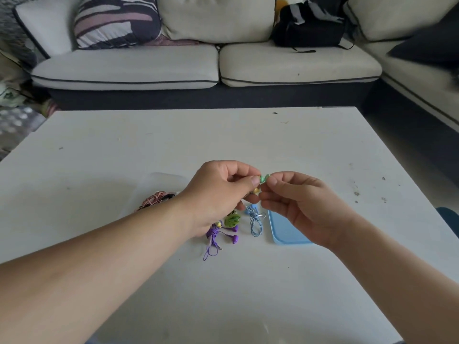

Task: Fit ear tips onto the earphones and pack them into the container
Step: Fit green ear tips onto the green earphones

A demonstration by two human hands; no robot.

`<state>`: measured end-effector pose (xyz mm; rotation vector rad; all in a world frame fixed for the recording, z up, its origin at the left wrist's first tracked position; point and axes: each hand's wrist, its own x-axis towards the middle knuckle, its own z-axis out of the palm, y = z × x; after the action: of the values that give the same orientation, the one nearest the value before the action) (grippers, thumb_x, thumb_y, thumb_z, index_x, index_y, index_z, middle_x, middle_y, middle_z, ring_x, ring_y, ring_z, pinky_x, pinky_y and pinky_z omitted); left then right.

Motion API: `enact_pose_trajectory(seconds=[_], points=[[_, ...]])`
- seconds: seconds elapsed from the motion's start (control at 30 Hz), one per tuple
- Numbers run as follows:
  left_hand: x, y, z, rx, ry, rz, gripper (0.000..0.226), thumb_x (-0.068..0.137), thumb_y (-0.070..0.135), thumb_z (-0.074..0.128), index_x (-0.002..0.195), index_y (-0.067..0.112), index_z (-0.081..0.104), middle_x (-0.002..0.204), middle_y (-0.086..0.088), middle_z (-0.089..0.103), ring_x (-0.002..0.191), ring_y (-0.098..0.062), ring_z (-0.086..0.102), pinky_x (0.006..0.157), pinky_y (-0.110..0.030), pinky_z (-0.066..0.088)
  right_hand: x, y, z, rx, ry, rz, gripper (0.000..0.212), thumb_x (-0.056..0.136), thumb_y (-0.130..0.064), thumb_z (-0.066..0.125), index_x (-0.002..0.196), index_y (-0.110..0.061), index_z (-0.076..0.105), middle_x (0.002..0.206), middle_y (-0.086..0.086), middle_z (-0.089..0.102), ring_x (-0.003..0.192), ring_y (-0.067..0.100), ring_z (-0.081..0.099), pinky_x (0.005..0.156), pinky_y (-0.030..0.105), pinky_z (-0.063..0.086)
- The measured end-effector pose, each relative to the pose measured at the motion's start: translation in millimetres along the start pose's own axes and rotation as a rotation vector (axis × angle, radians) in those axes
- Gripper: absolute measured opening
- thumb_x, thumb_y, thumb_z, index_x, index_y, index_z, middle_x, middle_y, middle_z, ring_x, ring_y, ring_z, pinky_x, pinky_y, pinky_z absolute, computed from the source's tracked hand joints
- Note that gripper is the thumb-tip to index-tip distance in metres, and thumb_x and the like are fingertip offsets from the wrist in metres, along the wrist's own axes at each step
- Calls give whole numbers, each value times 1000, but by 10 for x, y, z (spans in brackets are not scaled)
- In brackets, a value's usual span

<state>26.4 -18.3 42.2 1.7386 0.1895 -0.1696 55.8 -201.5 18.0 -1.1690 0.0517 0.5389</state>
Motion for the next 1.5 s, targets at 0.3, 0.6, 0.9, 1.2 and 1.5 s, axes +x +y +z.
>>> enact_pose_trajectory(seconds=[0.3, 0.6, 0.9, 1.2, 1.5], points=[[-6, 1, 37, 44, 43, 22, 10, 98, 15, 67, 97, 19, 76, 89, -6, 79, 75, -11, 76, 63, -27, 56, 6, 26, -1, -65, -5, -43, 20, 80, -11, 71, 93, 3, 69, 97, 24, 70, 88, 32, 72, 72, 31, 61], [0, 29, 62, 97, 100, 47, 9, 99, 19, 66, 97, 22, 75, 80, -1, 75, 63, -2, 70, 58, -20, 53, 5, 81, 57, -102, 84, -131, 6, 93, 0, 66, 91, 4, 70, 92, 28, 71, 88, 38, 73, 75, 34, 61], [-3, 61, 114, 113, 133, 103, 9, 99, 13, 65, 98, 17, 74, 70, 5, 70, 56, 3, 65, 53, -10, 47, -10, 97, 116, -43, 117, -147, 8, 95, 0, 65, 94, 5, 70, 92, 31, 72, 94, 44, 73, 86, 40, 63], [29, 27, 63, 106, 158, 77, 11, 99, 15, 67, 94, 22, 74, 79, 0, 76, 64, -5, 71, 61, -24, 54, -52, 74, 122, -176, 165, -202, 12, 92, 5, 67, 99, 3, 76, 97, 23, 77, 92, 39, 75, 86, 45, 61], [27, 26, 89, 43, 57, 42, 11, 99, 15, 67, 98, 19, 77, 84, -4, 76, 68, -9, 71, 63, -26, 54, 0, 39, -6, -11, 76, -67, 21, 97, -5, 63, 110, 11, 68, 102, 32, 69, 93, 40, 69, 74, 37, 63]])
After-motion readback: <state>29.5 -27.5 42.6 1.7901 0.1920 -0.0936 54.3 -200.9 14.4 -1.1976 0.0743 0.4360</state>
